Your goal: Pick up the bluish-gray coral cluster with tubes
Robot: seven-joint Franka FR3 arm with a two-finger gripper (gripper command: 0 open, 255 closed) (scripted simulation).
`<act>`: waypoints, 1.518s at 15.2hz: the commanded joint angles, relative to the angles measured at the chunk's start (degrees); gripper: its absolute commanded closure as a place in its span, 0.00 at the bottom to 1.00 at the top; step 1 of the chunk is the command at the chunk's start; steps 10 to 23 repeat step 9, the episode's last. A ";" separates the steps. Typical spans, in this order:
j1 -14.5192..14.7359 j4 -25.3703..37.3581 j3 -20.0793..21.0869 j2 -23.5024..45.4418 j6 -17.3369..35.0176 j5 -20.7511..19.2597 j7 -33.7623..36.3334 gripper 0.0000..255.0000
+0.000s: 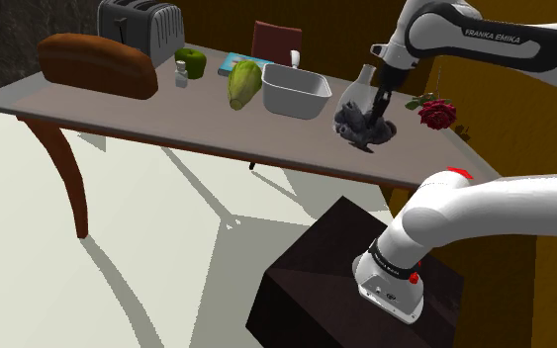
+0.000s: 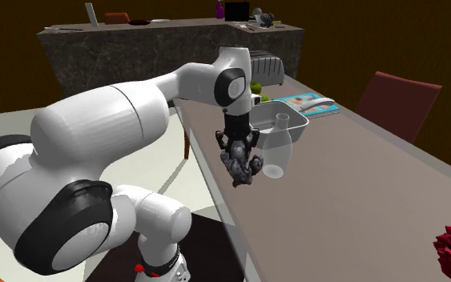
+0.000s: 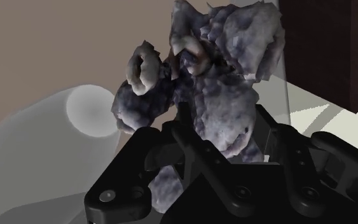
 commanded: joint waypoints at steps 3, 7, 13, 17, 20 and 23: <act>0.30 3.58 0.67 0.54 -2.95 0.67 -0.37 1.00; 0.56 7.02 1.23 1.23 -5.69 1.24 -0.73 1.00; 0.57 7.15 1.25 1.26 -5.80 1.26 -0.74 1.00; 0.57 7.15 1.25 1.26 -5.80 1.26 -0.74 1.00; 0.57 7.15 1.25 1.26 -5.80 1.26 -0.74 1.00; 0.57 7.15 1.25 1.26 -5.80 1.26 -0.74 1.00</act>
